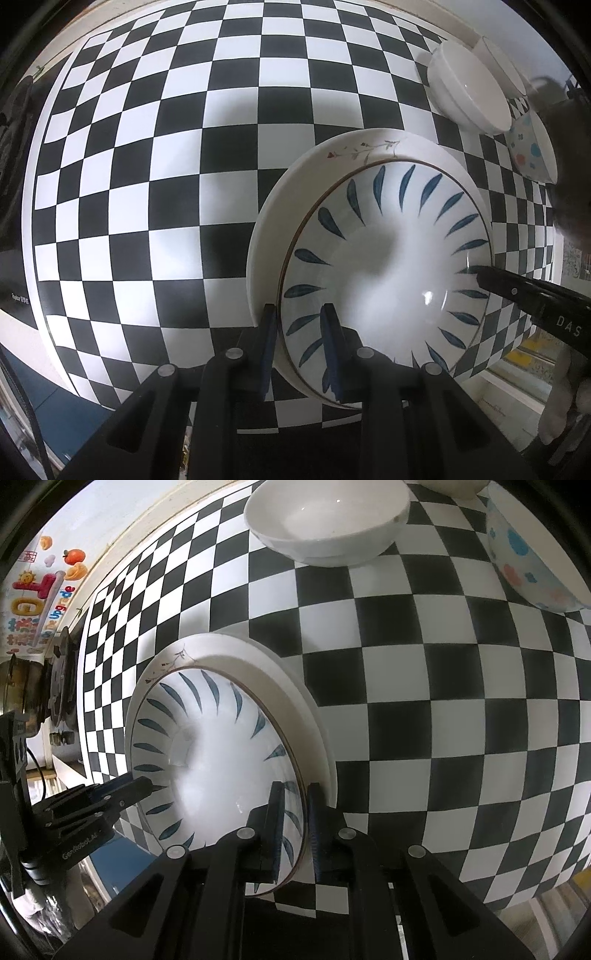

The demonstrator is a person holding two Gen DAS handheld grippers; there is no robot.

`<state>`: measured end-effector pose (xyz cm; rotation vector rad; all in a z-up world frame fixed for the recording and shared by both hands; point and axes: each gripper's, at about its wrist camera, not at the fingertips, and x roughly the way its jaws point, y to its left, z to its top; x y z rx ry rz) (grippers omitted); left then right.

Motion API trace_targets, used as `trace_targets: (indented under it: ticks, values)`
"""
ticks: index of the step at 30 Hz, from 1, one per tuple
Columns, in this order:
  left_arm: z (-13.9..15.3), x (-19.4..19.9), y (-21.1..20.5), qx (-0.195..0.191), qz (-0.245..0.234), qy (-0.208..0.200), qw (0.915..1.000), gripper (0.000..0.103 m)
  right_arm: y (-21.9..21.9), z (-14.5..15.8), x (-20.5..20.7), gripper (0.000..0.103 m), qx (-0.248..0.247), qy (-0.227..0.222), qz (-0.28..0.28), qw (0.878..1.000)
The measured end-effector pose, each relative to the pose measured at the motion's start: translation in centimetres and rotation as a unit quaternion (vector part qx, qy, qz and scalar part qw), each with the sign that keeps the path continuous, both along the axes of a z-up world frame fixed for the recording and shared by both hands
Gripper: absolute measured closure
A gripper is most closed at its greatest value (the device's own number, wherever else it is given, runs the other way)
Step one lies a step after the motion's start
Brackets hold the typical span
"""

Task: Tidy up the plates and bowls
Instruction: 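Open both grippers and lift them away from the plate stack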

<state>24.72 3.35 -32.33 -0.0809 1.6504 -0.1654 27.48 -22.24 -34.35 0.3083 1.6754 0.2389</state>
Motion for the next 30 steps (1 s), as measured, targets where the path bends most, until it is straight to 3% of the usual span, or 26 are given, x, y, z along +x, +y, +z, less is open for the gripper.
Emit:
trace_targets:
  ticks: [9, 16, 30]
  values:
    - [0.9, -0.7, -0.2, 0.007, 0.001, -0.003, 1.0, 0.081, 0.5, 1.3, -0.3, 0.088, -0.03, -0.015, 0.009, 0.999]
    - [4.5, -1.9, -1.2, 0.018, -0.016, -0.036, 0.9991, 0.081, 1.9, 4.0, -1.9, 0.088, -0.055, -0.038, 0.014, 0.998]
    - [15.7, -5.7, -1.6, 0.019, -0.021, -0.144, 0.9892, 0.081, 2.7, 15.7, -6.7, 0.088, -0.063, -0.099, 0.002, 0.993]
